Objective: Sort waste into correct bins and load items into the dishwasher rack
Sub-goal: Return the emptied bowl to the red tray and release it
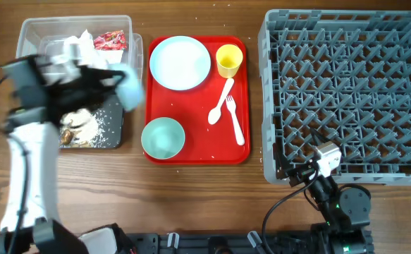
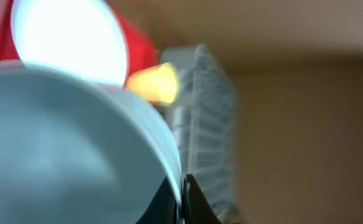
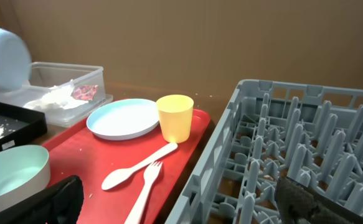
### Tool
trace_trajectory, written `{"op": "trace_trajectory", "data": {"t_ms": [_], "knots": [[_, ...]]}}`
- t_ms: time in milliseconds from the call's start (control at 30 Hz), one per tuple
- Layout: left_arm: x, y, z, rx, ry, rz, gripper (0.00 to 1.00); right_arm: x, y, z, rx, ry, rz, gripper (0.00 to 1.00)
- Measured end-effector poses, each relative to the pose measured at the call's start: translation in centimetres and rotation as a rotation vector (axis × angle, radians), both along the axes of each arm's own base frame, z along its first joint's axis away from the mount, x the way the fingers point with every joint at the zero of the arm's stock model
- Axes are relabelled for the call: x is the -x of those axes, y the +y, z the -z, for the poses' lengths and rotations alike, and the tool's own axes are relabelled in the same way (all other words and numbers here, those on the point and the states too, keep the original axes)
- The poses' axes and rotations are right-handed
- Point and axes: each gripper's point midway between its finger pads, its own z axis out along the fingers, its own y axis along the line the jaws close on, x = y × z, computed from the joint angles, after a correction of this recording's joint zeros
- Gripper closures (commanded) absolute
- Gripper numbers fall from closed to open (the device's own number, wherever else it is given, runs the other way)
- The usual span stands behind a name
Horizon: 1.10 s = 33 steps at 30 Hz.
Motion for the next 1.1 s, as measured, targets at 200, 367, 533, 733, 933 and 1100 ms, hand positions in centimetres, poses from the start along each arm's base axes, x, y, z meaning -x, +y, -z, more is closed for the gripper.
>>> {"op": "trace_trajectory", "data": {"t_ms": [200, 367, 533, 733, 933, 1100], "knots": [[-0.4, -10.6, 5.7, -0.465, -0.044, 0.099, 0.96, 0.0, 0.0, 0.0, 0.000, -0.001, 0.000, 0.00], [-1.0, -14.6, 10.1, -0.762, -0.148, 0.155, 0.96, 0.0, 0.0, 0.0, 0.000, -0.001, 0.000, 0.00], [-0.3, -15.4, 14.6, -0.905, -0.114, 0.237, 0.96, 0.0, 0.0, 0.0, 0.000, -0.001, 0.000, 0.00], [0.7, -16.7, 15.7, -0.939, -0.120, 0.290, 0.48, 0.0, 0.0, 0.0, 0.000, 0.000, 0.000, 0.00], [1.0, -16.4, 15.7, -0.948, -0.104, 0.293, 0.36, 0.0, 0.0, 0.0, 0.000, -0.001, 0.000, 0.00], [-1.4, -11.0, 8.2, -0.802, -0.101, 0.106, 0.16, 0.0, 0.0, 0.0, 0.000, 0.000, 0.000, 0.00]]}}
